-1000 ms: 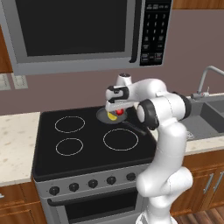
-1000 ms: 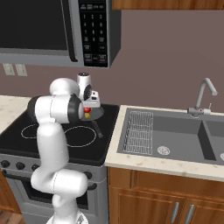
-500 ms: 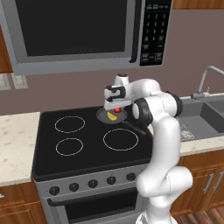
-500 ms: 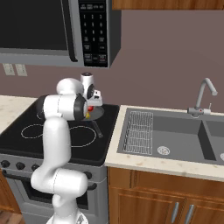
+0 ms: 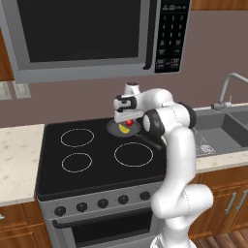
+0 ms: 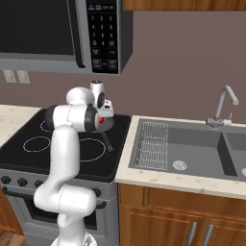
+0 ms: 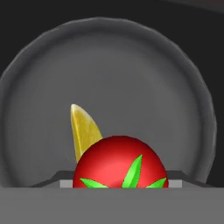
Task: Put the tomato and lemon wedge in the pan. Then turn on the rear right burner and set the heat to medium.
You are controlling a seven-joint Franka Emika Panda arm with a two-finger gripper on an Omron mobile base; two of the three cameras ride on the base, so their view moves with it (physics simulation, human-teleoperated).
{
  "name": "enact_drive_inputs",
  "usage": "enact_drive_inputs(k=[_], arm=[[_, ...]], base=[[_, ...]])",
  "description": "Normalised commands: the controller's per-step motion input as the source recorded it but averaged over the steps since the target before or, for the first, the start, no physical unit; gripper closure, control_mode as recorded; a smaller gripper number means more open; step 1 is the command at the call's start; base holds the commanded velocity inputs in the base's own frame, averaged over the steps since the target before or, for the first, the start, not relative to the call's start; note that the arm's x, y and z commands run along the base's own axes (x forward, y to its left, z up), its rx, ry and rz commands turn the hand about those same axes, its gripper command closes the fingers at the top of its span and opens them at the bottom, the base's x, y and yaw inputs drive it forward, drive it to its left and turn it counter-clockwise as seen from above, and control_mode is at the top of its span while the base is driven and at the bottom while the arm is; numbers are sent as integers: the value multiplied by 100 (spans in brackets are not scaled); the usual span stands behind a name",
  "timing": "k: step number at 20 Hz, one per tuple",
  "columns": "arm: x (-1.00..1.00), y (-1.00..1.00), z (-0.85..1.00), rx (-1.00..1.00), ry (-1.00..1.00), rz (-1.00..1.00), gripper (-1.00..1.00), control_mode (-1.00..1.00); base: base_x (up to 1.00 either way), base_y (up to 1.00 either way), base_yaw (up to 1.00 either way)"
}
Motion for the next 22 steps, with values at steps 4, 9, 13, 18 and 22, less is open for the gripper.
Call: enact_drive_inputs(k=[4,9,13,18,22], arm=[[0,0,0,0,0,0,100,-100],[0,-1,0,1,0,0,-100,-100],[-7,0,0,0,0,0,-100,-100],[-33,0,0,0,0,0,-100,-100],[-41,0,0,0,0,0,-100,-100]], base=[[0,0,0],[0,0,0],[0,0,0],[0,0,0],[0,0,0]])
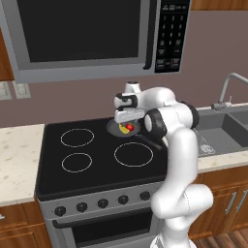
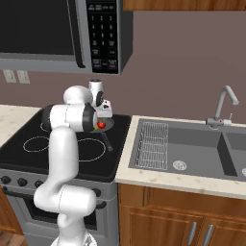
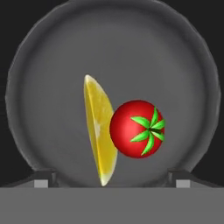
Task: Put the tomato and lemon wedge in the pan. Then turn on the rear right burner and set the heat to medium.
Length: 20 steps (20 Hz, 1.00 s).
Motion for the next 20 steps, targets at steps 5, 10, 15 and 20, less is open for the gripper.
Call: enact_drive_inputs(k=[5,10,15,20], arm=[[-64,0,0,0,-3,0,-100,-100],[-66,0,0,0,-2,0,-100,-100],[-67,-3,5,1,0,0,-100,-100],[-63,-2,39,1,0,0,-100,-100]], base=[[0,0,0],[0,0,0],[0,0,0],[0,0,0]])
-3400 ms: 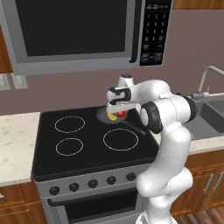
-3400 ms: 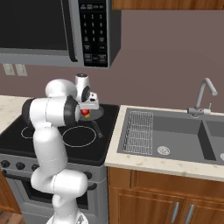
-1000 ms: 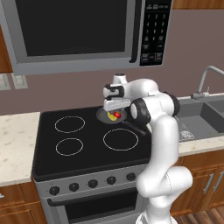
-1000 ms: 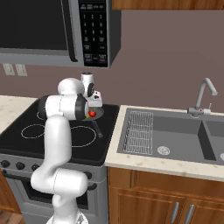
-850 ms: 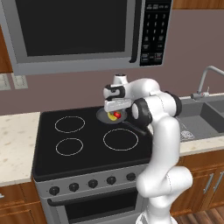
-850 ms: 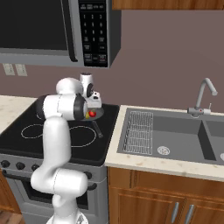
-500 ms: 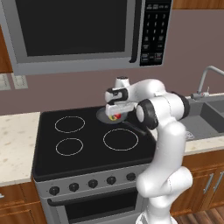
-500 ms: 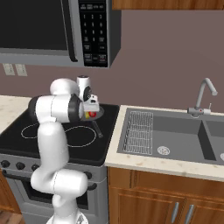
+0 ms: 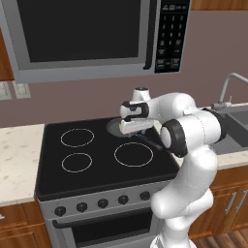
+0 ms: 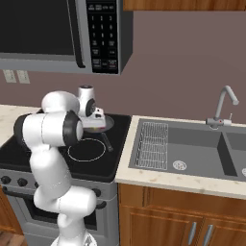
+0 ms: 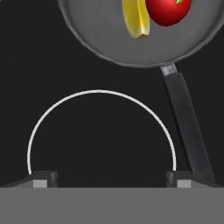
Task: Put the tomato and lemon wedge in the pan. Then turn on the rear right burner and set the heat to medium.
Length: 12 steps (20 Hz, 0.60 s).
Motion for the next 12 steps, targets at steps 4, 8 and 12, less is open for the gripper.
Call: enact_drive_inputs(k=[4,8,12], arm=[[-68,0,34,0,0,0,-100,-100],[-46,-10,1,0,-1,0,-100,-100],[-18,-35,0,0,0,0,-100,-100]], base=[[0,0,0],[0,0,0],[0,0,0]])
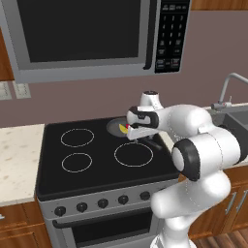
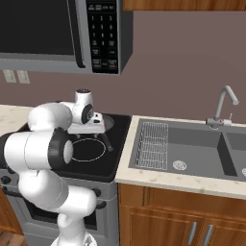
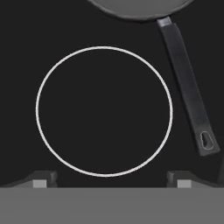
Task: Put the tomato and lemon wedge in the pan. Then turn on the rear right burner and set the heat to medium.
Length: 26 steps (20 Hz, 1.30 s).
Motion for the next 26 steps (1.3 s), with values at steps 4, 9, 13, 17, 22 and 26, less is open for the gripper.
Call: enact_drive_inputs(k=[4,9,13,17,22,26], arm=[[0,-50,3,3,2,0,-100,-100],[-13,-22,19,9,0,0,-100,-100],[-21,-7,20,9,0,0,-100,-100],[-22,-1,29,11,0,1,-100,-100],[-12,0,14,10,-4,2,-100,-100],[-30,20,8,4,-10,3,-100,-100]], base=[[0,0,0],[0,0,0],[0,0,0],[0,0,0],[0,0,0],[0,0,0]])
